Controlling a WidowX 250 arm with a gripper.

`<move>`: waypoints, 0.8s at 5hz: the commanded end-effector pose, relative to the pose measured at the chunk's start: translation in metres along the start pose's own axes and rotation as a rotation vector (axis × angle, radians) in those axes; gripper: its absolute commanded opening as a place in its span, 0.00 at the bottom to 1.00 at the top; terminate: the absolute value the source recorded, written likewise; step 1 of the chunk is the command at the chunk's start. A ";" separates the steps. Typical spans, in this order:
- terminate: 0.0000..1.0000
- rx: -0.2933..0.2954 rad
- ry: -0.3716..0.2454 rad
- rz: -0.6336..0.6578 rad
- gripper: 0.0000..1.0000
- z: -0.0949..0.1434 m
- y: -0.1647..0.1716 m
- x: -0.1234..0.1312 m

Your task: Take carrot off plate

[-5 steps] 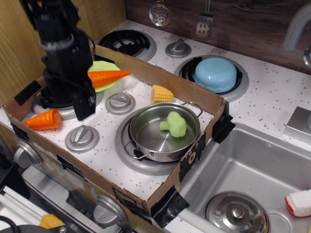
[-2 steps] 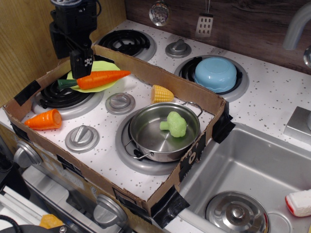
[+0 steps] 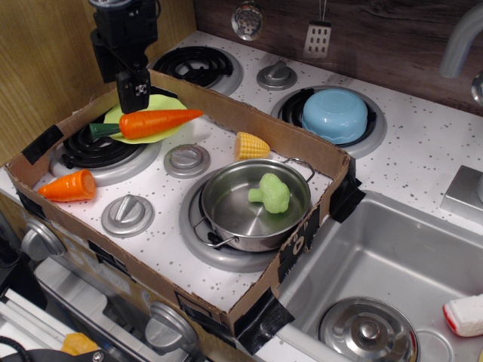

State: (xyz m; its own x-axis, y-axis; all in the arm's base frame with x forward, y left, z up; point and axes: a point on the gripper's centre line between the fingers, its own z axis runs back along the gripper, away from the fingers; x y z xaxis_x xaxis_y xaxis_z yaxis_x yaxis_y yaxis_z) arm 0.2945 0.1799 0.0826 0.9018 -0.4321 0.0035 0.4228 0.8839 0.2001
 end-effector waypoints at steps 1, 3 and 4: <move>0.00 -0.064 -0.095 0.006 1.00 -0.020 0.006 0.001; 0.00 -0.110 -0.112 -0.025 1.00 -0.042 0.007 0.001; 0.00 -0.087 -0.121 -0.024 0.00 -0.044 0.004 -0.002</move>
State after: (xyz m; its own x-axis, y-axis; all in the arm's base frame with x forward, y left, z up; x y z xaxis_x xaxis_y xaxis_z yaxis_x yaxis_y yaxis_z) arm 0.2929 0.1887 0.0235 0.8801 -0.4656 0.0933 0.4617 0.8850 0.0609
